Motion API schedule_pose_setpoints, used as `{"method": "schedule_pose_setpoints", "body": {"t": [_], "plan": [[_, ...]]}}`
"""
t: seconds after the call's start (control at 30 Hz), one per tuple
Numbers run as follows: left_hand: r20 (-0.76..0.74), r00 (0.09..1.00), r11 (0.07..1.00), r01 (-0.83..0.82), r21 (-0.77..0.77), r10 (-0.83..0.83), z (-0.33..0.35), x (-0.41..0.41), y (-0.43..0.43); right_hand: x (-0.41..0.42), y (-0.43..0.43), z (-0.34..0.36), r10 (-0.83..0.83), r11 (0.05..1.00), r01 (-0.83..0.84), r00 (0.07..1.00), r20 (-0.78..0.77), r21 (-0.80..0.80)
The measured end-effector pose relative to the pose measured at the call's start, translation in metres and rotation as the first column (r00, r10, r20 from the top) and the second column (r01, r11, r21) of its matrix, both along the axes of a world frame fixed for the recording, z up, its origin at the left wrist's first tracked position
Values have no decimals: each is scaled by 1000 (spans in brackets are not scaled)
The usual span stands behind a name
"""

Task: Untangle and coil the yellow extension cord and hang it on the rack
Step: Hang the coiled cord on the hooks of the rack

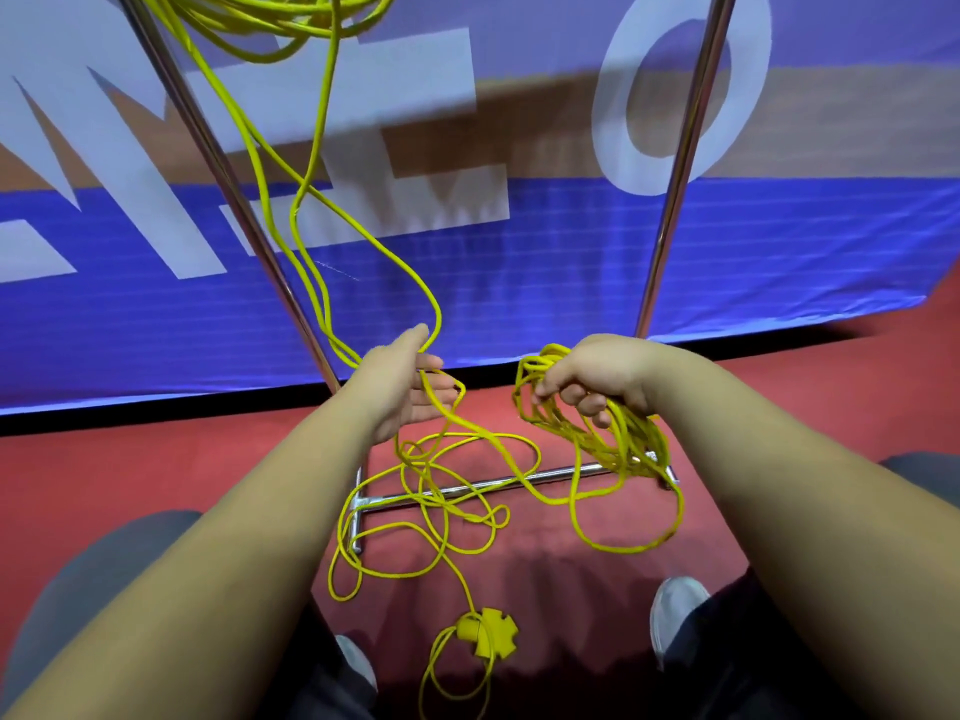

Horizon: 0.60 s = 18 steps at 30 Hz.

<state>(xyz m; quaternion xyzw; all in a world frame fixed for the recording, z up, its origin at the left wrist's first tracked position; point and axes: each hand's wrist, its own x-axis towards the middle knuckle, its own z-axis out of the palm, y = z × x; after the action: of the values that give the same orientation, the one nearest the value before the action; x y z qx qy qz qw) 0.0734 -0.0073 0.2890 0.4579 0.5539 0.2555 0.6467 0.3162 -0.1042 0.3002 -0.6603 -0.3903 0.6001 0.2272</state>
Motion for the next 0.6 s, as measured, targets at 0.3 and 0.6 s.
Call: {"method": "schedule_pose_setpoints", "body": {"t": [0.3,0.6], "plan": [[-740,657,808,511,293,-147,-11,5,1,-1,-6,-4,237,970,-232,969,66,-75],[-609,598,550,781,297,-521,9,0,0,1,4,-19,-82,995,91,972,219,-31]]}}
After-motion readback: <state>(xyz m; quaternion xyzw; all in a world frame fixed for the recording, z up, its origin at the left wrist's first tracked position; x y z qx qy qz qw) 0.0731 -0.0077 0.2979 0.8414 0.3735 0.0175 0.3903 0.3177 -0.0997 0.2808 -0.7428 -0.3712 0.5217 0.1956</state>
